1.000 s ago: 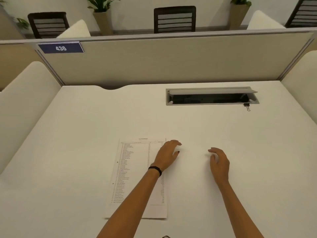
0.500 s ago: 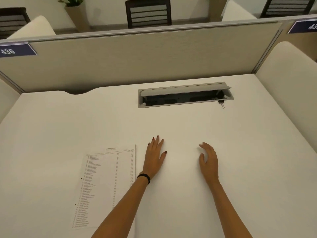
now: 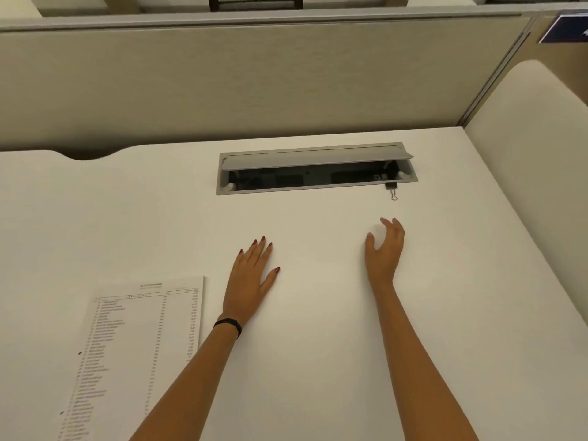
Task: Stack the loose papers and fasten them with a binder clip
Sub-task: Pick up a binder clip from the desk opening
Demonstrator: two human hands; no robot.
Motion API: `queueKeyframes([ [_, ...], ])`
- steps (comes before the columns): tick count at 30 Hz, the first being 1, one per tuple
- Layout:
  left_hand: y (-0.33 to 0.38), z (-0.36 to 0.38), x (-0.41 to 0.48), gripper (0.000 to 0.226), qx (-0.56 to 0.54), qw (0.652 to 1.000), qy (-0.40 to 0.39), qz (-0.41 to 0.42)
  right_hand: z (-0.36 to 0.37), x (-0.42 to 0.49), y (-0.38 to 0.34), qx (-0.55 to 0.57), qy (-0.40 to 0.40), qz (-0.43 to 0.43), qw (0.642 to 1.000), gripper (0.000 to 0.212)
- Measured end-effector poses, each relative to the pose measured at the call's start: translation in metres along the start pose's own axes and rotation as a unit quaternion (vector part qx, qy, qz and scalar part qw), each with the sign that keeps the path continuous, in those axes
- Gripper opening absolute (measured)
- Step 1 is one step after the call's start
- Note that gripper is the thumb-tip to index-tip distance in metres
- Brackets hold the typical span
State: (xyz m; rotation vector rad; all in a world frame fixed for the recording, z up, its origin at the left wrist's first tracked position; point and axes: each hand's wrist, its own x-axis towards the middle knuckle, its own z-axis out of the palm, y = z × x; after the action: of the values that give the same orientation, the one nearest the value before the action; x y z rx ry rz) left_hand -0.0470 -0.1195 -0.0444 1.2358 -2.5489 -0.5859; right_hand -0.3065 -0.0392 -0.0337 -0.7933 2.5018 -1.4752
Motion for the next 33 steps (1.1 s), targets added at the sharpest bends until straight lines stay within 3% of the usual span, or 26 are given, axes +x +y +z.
queueKeyframes([
  [12, -0.003, -0.001, 0.013, 0.057, 0.002, 1.000, -0.006, 0.006, 0.031, 0.095, 0.010, -0.091, -0.049, -0.037, 0.994, 0.060],
  [19, -0.003, -0.002, 0.013, 0.056, -0.002, 1.000, -0.009, 0.003, 0.041, 0.112, 0.015, -0.227, -0.062, -0.075, 0.969, 0.042],
  [22, -0.003, -0.002, 0.013, 0.056, -0.001, 1.000, -0.009, 0.004, 0.037, 0.103, 0.015, -0.158, -0.045, -0.061, 0.985, 0.038],
  [27, -0.002, -0.003, 0.011, 0.055, -0.003, 1.000, -0.013, 0.008, 0.023, 0.070, -0.001, 0.019, -0.009, 0.061, 0.998, 0.034],
  [30, -0.004, -0.003, 0.009, 0.055, 0.003, 1.000, -0.023, 0.010, 0.016, 0.045, -0.007, 0.047, 0.000, 0.076, 0.996, 0.030],
  [33, -0.006, -0.005, 0.003, 0.057, -0.011, 0.999, -0.036, 0.015, 0.009, 0.018, -0.005, -0.004, -0.025, 0.053, 0.998, 0.029],
])
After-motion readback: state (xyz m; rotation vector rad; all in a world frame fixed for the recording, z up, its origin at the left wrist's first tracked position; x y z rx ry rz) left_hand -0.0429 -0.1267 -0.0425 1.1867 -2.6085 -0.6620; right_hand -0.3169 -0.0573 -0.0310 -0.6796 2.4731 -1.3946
